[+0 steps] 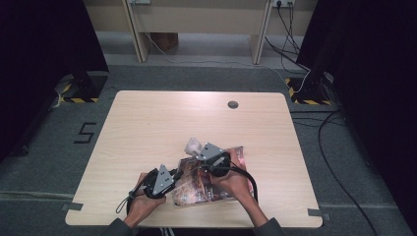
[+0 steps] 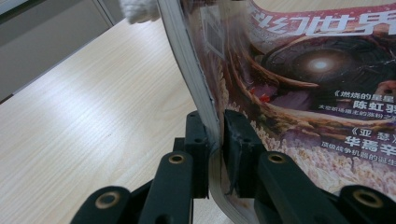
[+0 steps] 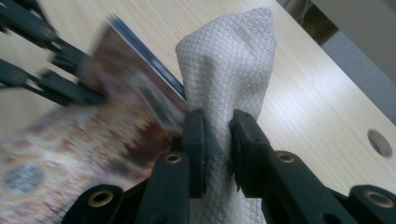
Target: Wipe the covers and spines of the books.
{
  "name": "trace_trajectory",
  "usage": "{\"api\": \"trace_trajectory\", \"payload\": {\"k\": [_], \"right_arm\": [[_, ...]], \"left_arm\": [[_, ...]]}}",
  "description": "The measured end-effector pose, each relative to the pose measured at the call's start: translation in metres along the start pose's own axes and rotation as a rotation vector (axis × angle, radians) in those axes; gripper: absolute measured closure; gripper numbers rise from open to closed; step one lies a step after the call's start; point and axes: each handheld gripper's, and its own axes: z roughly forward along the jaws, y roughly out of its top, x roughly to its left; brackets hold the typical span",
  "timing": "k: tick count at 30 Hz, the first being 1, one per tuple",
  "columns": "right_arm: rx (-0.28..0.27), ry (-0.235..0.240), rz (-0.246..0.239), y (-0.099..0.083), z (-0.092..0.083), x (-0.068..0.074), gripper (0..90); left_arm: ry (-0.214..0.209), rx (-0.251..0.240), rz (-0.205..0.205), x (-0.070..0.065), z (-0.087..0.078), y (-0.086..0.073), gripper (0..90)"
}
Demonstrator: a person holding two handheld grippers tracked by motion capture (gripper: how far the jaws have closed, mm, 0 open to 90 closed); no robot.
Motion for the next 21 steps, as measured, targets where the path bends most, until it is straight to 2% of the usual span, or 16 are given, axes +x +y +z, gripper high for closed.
{"api": "trace_trajectory", "payload": {"k": [5, 8, 11, 14, 18, 21], "right_arm": [[-0.069, 0.045, -0.070, 0.021, -0.008, 0.024, 76.9], [-0.077, 0.041, -0.109, 0.027, -0.012, 0.032, 77.0], [-0.068, 0.038, -0.112, 0.024, -0.012, 0.029, 77.2], [-0.040, 0.015, -0.092, 0.017, -0.009, 0.021, 77.3], [-0.015, 0.007, -0.052, 0.008, -0.005, 0.010, 77.3], [-0.015, -0.005, -0.081, 0.013, -0.008, 0.016, 77.2]], "left_arm": [[0.010, -0.003, 0.013, -0.002, 0.000, 0.001, 80.6], [0.012, -0.003, 0.027, -0.003, -0.001, 0.002, 80.6], [0.017, 0.000, 0.039, -0.004, 0.000, 0.002, 80.5], [0.018, 0.002, 0.037, -0.004, -0.001, 0.002, 80.2], [0.022, 0.005, 0.045, -0.004, 0.000, 0.003, 80.0], [0.026, 0.001, 0.045, -0.004, -0.001, 0.003, 80.0]]}}
